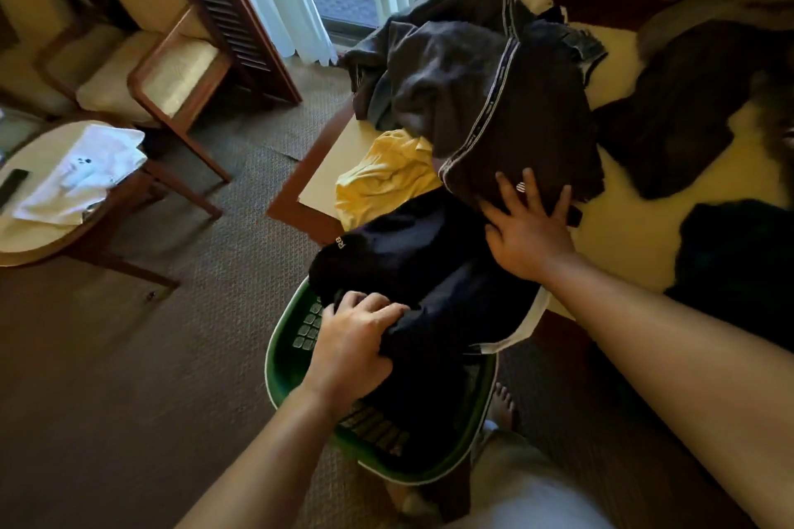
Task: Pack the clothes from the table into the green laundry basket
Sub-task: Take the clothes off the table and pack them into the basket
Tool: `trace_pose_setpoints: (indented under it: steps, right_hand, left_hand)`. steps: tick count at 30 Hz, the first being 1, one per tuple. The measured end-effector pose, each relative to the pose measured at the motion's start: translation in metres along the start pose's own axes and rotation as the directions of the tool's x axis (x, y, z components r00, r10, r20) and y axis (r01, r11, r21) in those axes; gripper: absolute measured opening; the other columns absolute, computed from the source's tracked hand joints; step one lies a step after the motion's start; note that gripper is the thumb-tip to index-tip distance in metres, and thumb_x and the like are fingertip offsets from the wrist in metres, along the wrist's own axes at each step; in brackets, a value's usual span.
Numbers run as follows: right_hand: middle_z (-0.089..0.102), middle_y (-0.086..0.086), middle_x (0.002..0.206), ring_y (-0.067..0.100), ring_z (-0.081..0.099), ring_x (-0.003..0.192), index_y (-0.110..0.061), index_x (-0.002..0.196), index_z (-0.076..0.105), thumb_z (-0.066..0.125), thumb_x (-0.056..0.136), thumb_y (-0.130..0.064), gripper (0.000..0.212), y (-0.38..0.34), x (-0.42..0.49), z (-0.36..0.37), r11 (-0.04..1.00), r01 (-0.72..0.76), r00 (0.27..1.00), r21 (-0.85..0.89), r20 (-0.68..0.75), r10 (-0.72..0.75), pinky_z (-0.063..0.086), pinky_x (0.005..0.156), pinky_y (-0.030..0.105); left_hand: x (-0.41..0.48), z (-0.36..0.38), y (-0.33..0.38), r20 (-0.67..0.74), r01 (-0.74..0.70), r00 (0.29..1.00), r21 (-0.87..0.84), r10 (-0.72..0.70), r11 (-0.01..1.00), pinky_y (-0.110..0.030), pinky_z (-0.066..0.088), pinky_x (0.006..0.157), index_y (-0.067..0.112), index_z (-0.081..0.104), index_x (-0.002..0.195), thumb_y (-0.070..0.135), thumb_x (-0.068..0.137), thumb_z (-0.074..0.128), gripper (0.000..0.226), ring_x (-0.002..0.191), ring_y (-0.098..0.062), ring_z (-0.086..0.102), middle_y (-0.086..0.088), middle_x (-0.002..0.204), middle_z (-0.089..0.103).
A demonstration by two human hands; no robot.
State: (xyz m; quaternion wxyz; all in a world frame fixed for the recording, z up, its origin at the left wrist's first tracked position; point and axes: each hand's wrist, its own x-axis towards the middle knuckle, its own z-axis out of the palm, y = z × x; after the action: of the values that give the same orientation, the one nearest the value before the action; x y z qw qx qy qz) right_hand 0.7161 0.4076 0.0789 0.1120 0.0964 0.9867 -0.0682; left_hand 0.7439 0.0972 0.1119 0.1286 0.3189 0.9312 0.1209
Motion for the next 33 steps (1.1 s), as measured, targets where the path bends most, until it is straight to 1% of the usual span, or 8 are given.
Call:
trace_pose_setpoints:
  steps: [4, 8, 15, 18, 20, 23, 28, 33]
  right_hand:
    - [-0.001, -0.002, 0.169, 0.031, -0.009, 0.155, -0.045, 0.150, 0.032, 0.035, 0.100, -0.046, 0.050, -0.010, -0.033, 0.013, 0.997, -0.013, 0.997, 0.080, -0.078, 0.019, 0.001, 0.109, 0.081]
    - [0.033, 0.002, 0.162, 0.028, 0.020, 0.153, -0.029, 0.149, 0.046, 0.037, 0.102, -0.048, 0.051, -0.026, -0.066, 0.021, 0.936, 0.349, 0.853, -0.032, -0.403, -0.332, 0.011, 0.117, 0.069]
    - [-0.004, -0.014, 0.167, 0.019, -0.015, 0.154, -0.040, 0.157, -0.016, 0.037, 0.083, -0.086, 0.102, -0.025, -0.087, 0.034, 0.932, 0.334, 0.942, -0.144, 0.092, -0.323, -0.011, 0.117, 0.066]
    - [0.026, -0.010, 0.162, 0.032, 0.009, 0.153, -0.031, 0.161, 0.009, 0.066, 0.080, -0.065, 0.105, -0.031, -0.095, 0.029, 0.926, 0.234, 0.972, -0.297, 0.071, -0.223, -0.001, 0.115, 0.070]
    - [0.054, -0.002, 0.136, 0.034, 0.031, 0.142, -0.026, 0.145, 0.050, 0.073, 0.082, -0.038, 0.068, -0.041, -0.100, 0.029, 0.940, 0.140, 0.984, -0.310, -0.066, -0.168, 0.008, 0.116, 0.069]
    - [0.066, 0.003, 0.104, 0.035, 0.053, 0.119, -0.018, 0.104, 0.074, 0.074, 0.077, -0.017, 0.027, -0.051, -0.105, 0.028, 0.983, 0.035, 0.949, -0.178, -0.304, -0.089, 0.022, 0.114, 0.062]
    - [0.061, 0.006, 0.095, 0.029, 0.058, 0.094, -0.011, 0.102, 0.066, 0.062, 0.082, -0.039, 0.034, -0.089, -0.139, -0.008, 0.957, 0.239, 0.729, 0.163, -0.681, -0.066, 0.043, 0.095, 0.047]
    - [0.063, 0.002, 0.098, 0.026, 0.065, 0.083, -0.013, 0.106, 0.062, 0.060, 0.085, -0.035, 0.030, -0.145, -0.182, 0.009, 0.801, 0.327, 0.809, 0.501, -0.587, 0.037, 0.051, 0.067, 0.038]
  left_hand:
    - [-0.017, -0.010, -0.007, -0.042, -0.111, 0.993, -0.073, 0.108, 0.991, -0.050, 0.051, 0.082, 0.035, 0.069, 0.122, 0.024, 0.055, 0.052, 0.070, 0.107, -0.024, 0.055, 0.014, 0.115, 0.064]
    - [-0.040, -0.021, -0.017, -0.166, -0.270, 0.955, -0.148, 0.245, 0.952, -0.051, 0.052, 0.084, 0.031, 0.067, 0.121, 0.024, 0.056, 0.049, 0.068, 0.109, -0.024, 0.056, 0.010, 0.115, 0.063]
    - [-0.049, -0.036, -0.030, -0.311, -0.248, 0.923, -0.036, 0.225, 0.968, -0.056, 0.048, 0.089, 0.019, 0.074, 0.117, 0.009, 0.050, 0.062, 0.069, 0.114, -0.032, 0.055, 0.002, 0.116, 0.065]
    - [-0.040, -0.040, -0.031, -0.327, -0.204, 0.927, -0.034, 0.182, 0.978, -0.056, 0.045, 0.094, 0.019, 0.073, 0.120, 0.008, 0.054, 0.062, 0.068, 0.118, -0.033, 0.054, 0.001, 0.119, 0.064]
    - [-0.036, -0.039, -0.028, -0.298, -0.183, 0.940, -0.023, 0.168, 0.983, -0.056, 0.046, 0.093, 0.020, 0.072, 0.122, 0.009, 0.055, 0.062, 0.070, 0.121, -0.034, 0.054, 0.000, 0.122, 0.063]
    - [-0.035, -0.035, -0.031, -0.290, -0.090, 0.955, -0.075, 0.065, 0.993, -0.059, 0.047, 0.093, 0.022, 0.068, 0.128, 0.011, 0.056, 0.059, 0.073, 0.124, -0.035, 0.050, -0.003, 0.130, 0.059]
    - [-0.038, -0.025, -0.046, -0.299, 0.048, 0.948, -0.215, -0.113, 0.975, -0.065, 0.047, 0.096, 0.022, 0.061, 0.134, 0.009, 0.064, 0.054, 0.072, 0.125, -0.036, 0.046, -0.005, 0.135, 0.054]
    - [-0.045, -0.016, -0.044, -0.294, 0.065, 0.943, -0.300, -0.157, 0.952, -0.059, 0.049, 0.096, 0.020, 0.060, 0.133, 0.003, 0.068, 0.055, 0.067, 0.120, -0.037, 0.047, -0.005, 0.132, 0.054]
